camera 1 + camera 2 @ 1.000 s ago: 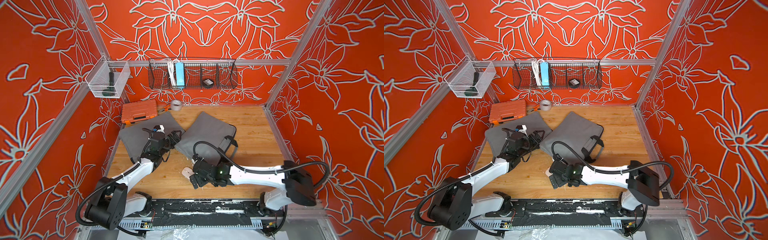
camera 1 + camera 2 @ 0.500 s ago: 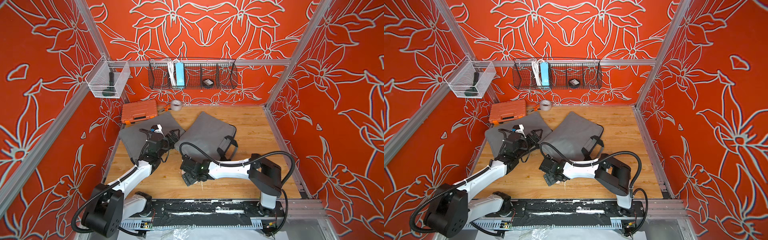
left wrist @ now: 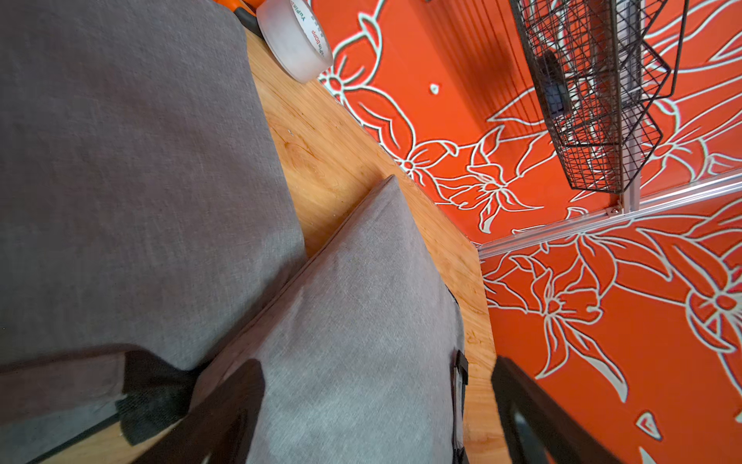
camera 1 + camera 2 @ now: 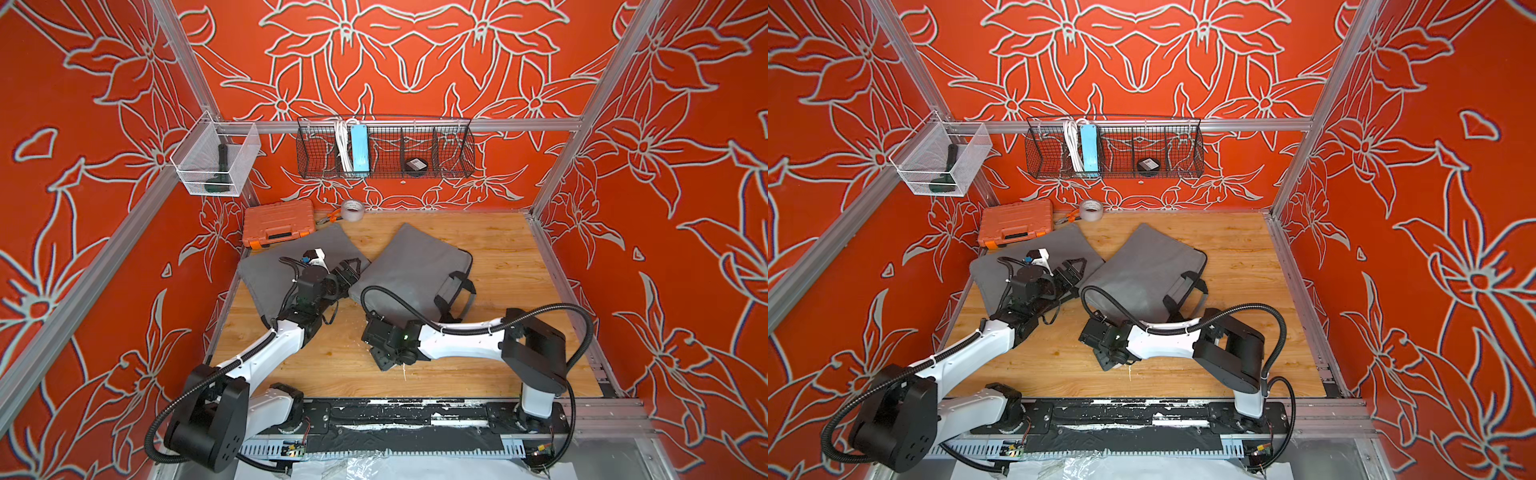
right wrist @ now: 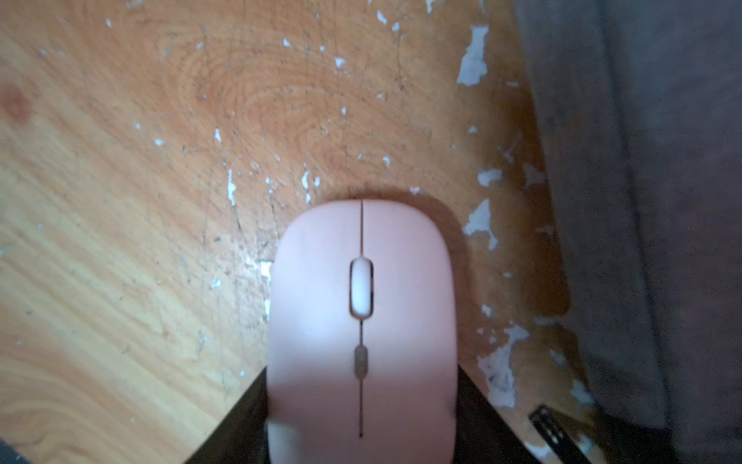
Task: Put the mouse into the laptop bag
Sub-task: Pick up the mouse from the center of the board, then open the zippered laptop bag at the center of the board.
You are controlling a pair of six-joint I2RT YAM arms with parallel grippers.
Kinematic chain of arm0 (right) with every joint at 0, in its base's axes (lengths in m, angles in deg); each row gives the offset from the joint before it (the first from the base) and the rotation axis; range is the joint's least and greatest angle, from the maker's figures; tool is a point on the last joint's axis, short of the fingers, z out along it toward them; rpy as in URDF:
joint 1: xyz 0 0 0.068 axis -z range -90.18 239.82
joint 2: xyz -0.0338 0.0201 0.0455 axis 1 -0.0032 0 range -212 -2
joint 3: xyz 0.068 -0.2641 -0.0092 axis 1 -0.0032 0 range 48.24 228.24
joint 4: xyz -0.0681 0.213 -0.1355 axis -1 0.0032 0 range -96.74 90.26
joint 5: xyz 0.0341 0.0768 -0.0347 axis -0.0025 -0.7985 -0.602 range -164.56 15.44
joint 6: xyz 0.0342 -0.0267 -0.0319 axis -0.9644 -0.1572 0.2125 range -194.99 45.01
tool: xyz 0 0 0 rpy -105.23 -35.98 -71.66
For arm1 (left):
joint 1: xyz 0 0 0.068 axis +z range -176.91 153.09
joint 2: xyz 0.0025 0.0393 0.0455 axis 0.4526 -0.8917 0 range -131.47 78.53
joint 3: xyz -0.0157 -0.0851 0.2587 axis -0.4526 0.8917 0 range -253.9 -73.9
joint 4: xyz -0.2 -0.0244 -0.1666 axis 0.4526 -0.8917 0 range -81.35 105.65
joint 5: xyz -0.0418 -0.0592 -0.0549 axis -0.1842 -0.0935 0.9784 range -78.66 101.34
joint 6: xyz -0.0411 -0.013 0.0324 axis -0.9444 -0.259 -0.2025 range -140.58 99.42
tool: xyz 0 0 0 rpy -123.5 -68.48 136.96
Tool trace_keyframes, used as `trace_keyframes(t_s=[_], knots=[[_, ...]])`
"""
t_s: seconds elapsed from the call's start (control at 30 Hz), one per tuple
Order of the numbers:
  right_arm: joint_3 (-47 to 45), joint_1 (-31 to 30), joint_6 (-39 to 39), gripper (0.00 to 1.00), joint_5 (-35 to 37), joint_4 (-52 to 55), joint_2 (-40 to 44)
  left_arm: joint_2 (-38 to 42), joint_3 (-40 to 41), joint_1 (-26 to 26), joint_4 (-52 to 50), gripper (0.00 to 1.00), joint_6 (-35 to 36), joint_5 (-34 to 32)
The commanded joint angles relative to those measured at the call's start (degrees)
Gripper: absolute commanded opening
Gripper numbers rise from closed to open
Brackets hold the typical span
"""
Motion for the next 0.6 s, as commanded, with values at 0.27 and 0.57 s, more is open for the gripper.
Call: trace_keyframes(t_s=[0.27,0.57], knots=[[-14.0,11.8,-8.7,0.52,6.7,7.9,35.6,-15.2,-15.7,-11.5,-5.3,0.77,9.3,5.0],[-23.6,36.1,-10.9,0.51,5.8,15.4,54.0,-32.6,-41.5,-31.0,-25.5,0.71,23.2,-6.7]])
